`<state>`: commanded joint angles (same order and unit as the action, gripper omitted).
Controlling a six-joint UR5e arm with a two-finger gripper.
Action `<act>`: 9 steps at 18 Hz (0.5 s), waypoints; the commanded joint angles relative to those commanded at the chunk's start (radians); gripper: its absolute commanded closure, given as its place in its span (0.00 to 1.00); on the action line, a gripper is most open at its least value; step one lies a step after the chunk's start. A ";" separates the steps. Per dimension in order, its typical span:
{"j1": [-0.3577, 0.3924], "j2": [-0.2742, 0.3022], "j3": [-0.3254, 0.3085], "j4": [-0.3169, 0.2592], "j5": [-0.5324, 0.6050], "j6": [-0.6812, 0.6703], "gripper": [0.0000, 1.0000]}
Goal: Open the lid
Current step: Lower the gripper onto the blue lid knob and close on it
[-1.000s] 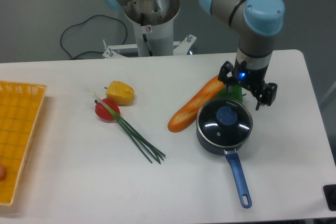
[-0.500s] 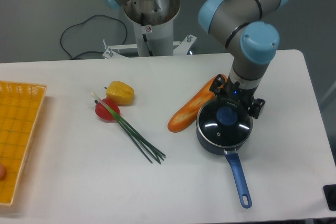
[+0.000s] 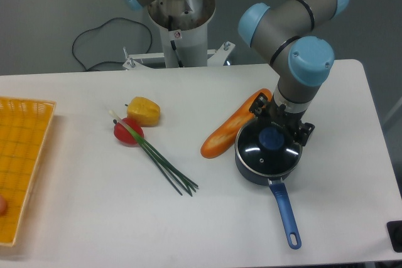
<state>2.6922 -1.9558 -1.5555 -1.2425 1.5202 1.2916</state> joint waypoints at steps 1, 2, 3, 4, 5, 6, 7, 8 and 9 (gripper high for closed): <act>0.000 -0.002 0.000 0.002 0.000 -0.002 0.00; 0.000 -0.003 -0.002 0.000 0.000 -0.002 0.00; -0.002 -0.003 -0.002 0.000 0.000 -0.002 0.00; -0.002 -0.003 -0.002 0.002 0.000 -0.003 0.00; -0.006 -0.005 -0.002 0.002 0.002 -0.005 0.00; -0.011 -0.006 -0.002 0.003 0.003 -0.005 0.00; -0.011 -0.006 -0.002 0.003 0.003 -0.006 0.00; -0.011 -0.009 -0.002 0.005 0.003 -0.006 0.00; -0.012 -0.009 -0.002 0.005 0.006 -0.006 0.00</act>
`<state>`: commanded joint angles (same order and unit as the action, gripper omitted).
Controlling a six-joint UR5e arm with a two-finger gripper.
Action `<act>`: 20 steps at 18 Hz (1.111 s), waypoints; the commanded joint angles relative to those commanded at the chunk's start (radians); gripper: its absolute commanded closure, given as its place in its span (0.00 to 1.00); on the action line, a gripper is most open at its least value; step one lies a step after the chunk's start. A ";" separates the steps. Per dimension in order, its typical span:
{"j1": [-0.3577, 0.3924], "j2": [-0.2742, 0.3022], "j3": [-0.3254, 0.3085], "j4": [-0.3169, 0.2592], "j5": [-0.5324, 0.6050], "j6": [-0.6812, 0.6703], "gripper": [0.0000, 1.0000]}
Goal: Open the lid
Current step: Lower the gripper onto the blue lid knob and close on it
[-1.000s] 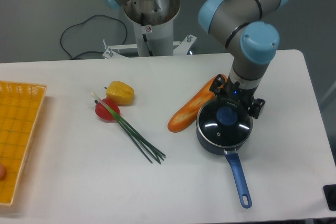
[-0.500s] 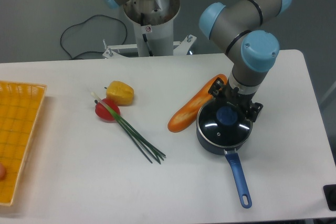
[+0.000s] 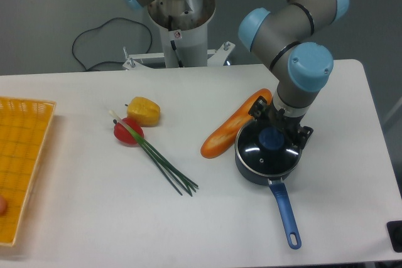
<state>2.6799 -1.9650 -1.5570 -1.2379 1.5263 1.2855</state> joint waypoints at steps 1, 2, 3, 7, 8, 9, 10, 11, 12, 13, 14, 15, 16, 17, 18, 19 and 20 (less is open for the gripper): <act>0.000 0.000 0.000 -0.002 0.011 0.000 0.00; -0.002 0.000 0.000 -0.002 0.023 0.000 0.00; -0.008 -0.005 0.000 -0.002 0.031 0.002 0.00; -0.011 -0.008 0.000 0.002 0.034 0.003 0.00; -0.012 -0.008 0.000 0.000 0.034 0.003 0.00; -0.012 -0.008 0.000 0.002 0.034 0.002 0.00; -0.012 -0.008 0.000 0.002 0.035 0.002 0.00; -0.012 -0.008 -0.002 0.003 0.034 0.003 0.00; -0.012 -0.008 -0.002 0.003 0.034 0.003 0.00; -0.012 -0.008 -0.002 0.003 0.034 0.002 0.00; -0.014 -0.008 -0.002 0.003 0.034 0.000 0.00; -0.014 -0.009 -0.002 0.003 0.034 0.000 0.00; -0.014 -0.011 -0.002 0.005 0.035 0.002 0.00; -0.015 -0.012 -0.002 0.005 0.035 0.000 0.00; -0.015 -0.014 -0.003 0.003 0.041 0.002 0.00; -0.017 -0.014 -0.003 0.005 0.054 0.003 0.00; -0.024 -0.015 -0.003 0.005 0.067 0.005 0.00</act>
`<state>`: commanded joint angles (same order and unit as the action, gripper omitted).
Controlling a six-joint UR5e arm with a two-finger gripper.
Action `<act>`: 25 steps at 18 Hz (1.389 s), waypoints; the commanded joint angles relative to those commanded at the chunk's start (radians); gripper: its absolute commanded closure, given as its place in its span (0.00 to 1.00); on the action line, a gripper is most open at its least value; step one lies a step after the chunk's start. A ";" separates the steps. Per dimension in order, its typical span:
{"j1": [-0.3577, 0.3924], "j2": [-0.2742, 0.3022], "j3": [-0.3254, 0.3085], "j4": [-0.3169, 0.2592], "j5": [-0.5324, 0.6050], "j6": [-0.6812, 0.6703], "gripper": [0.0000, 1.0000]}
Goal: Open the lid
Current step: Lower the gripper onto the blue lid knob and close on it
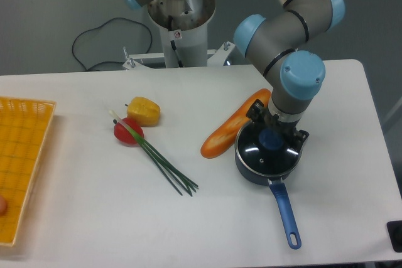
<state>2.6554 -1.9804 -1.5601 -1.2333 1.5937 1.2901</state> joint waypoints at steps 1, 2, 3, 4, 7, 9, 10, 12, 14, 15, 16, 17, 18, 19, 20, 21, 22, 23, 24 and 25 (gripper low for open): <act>-0.003 0.000 0.000 0.000 0.011 0.000 0.00; -0.005 -0.003 0.000 0.000 0.014 0.002 0.00; -0.005 -0.005 0.002 0.000 0.014 0.002 0.00; -0.005 -0.005 0.002 -0.002 0.014 0.002 0.00; -0.006 -0.005 0.000 -0.002 0.014 0.000 0.00; -0.006 -0.005 0.002 -0.002 0.014 0.000 0.00; -0.006 -0.005 0.002 -0.002 0.014 0.000 0.00; -0.006 -0.005 0.002 -0.003 0.014 0.000 0.00; -0.006 -0.005 0.000 -0.005 0.015 -0.003 0.09; -0.006 -0.005 0.000 -0.005 0.017 -0.006 0.16; -0.006 -0.005 0.002 -0.006 0.017 -0.006 0.23; -0.006 -0.005 0.002 -0.006 0.017 -0.006 0.28; -0.006 -0.005 0.002 -0.006 0.017 -0.006 0.31; -0.006 -0.005 0.002 -0.008 0.017 -0.006 0.36; -0.006 -0.005 0.002 -0.008 0.017 -0.006 0.38; -0.006 -0.005 0.002 -0.008 0.017 -0.006 0.41; -0.006 -0.005 0.003 -0.009 0.017 -0.008 0.45; -0.006 -0.003 0.003 -0.009 0.019 -0.008 0.47; -0.006 -0.003 0.003 -0.009 0.017 -0.008 0.48; -0.006 -0.003 0.005 -0.011 0.017 -0.008 0.48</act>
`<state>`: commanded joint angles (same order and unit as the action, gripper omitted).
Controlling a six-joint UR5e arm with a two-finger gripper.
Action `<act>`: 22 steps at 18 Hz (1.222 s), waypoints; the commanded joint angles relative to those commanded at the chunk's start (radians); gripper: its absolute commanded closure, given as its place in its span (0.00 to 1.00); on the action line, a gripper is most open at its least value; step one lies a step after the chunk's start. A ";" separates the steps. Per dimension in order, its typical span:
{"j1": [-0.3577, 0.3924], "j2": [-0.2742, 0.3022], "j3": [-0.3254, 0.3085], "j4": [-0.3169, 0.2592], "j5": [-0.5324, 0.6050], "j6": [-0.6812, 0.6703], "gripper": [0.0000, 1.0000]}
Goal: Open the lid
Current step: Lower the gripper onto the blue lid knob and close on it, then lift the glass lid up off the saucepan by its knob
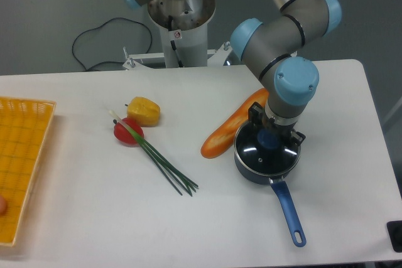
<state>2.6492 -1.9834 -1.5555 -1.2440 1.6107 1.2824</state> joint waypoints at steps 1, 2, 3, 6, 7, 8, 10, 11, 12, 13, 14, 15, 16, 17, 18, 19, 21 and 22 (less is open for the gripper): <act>0.000 0.000 0.002 -0.002 0.000 0.002 0.48; 0.002 0.002 0.008 -0.005 0.000 0.003 0.48; 0.002 0.003 0.009 -0.005 0.000 0.005 0.48; 0.005 0.014 0.038 -0.027 -0.002 0.008 0.48; 0.006 0.018 0.049 -0.038 -0.002 0.011 0.48; 0.008 0.020 0.055 -0.044 -0.002 0.012 0.48; 0.009 0.029 0.058 -0.046 -0.002 0.014 0.48; 0.009 0.032 0.058 -0.048 -0.002 0.018 0.48; 0.009 0.035 0.058 -0.049 -0.002 0.029 0.48; 0.011 0.047 0.058 -0.049 -0.002 0.041 0.48; 0.011 0.055 0.058 -0.058 0.000 0.057 0.48; 0.012 0.063 0.058 -0.081 0.002 0.069 0.48; 0.014 0.072 0.058 -0.101 0.009 0.083 0.48; 0.015 0.078 0.058 -0.113 0.024 0.098 0.48; 0.015 0.086 0.057 -0.124 0.032 0.109 0.48; 0.017 0.092 0.057 -0.130 0.032 0.110 0.48; 0.021 0.106 0.051 -0.135 0.031 0.110 0.48; 0.023 0.107 0.049 -0.135 0.028 0.112 0.48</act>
<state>2.6722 -1.8761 -1.5064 -1.3790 1.6383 1.3944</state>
